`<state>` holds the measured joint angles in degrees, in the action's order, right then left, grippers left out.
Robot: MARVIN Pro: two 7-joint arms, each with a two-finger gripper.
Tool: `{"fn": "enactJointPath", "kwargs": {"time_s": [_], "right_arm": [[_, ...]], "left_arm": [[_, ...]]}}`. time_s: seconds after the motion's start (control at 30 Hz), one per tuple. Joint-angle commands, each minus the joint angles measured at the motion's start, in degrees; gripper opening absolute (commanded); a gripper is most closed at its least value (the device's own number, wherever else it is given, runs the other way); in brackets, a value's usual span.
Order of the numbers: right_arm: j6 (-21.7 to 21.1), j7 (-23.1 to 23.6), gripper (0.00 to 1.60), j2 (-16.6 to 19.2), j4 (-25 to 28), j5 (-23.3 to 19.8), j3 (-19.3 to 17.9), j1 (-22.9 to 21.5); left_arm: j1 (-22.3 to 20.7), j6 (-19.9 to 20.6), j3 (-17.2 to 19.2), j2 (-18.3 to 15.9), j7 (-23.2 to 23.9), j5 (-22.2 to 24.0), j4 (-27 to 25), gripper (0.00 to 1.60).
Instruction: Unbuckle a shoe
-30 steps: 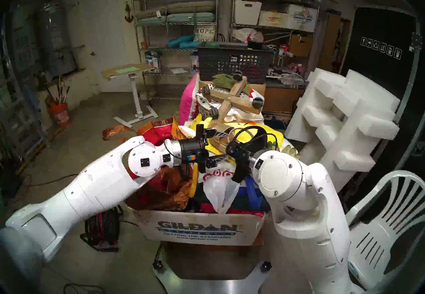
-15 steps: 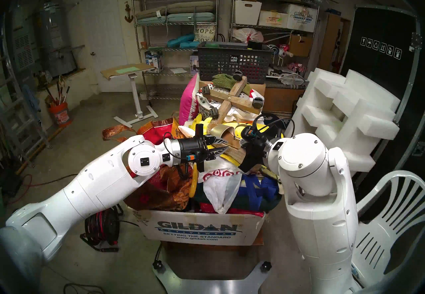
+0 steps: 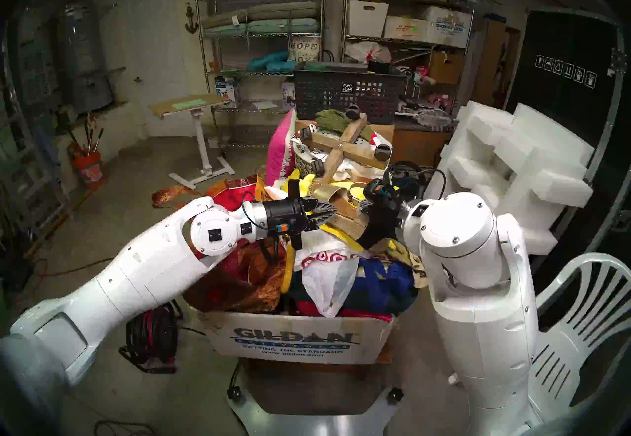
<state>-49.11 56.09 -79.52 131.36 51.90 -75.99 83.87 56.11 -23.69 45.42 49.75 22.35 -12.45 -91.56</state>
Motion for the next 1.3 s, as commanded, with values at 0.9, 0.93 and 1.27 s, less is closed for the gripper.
{"fn": "enactJointPath", "kwargs": {"time_s": [0.9, 0.93, 1.27], "right_arm": [[-4.7, -0.34, 0.0, 8.02, 3.06, -10.8, 3.93, -0.9], [-4.78, -0.56, 0.0, 8.11, 3.12, -10.97, 4.22, -0.94], [-5.89, -3.31, 0.0, 8.99, 2.9, -12.54, 6.33, -2.81]], "left_arm": [[-3.5, -1.45, 0.17, 4.5, 2.83, 1.59, 1.76, 0.56], [-3.5, -1.56, 0.18, 4.52, 2.8, 1.63, 1.79, 0.55], [-3.22, -1.83, 0.24, 4.19, 2.71, 1.74, 1.31, 0.52]]}}
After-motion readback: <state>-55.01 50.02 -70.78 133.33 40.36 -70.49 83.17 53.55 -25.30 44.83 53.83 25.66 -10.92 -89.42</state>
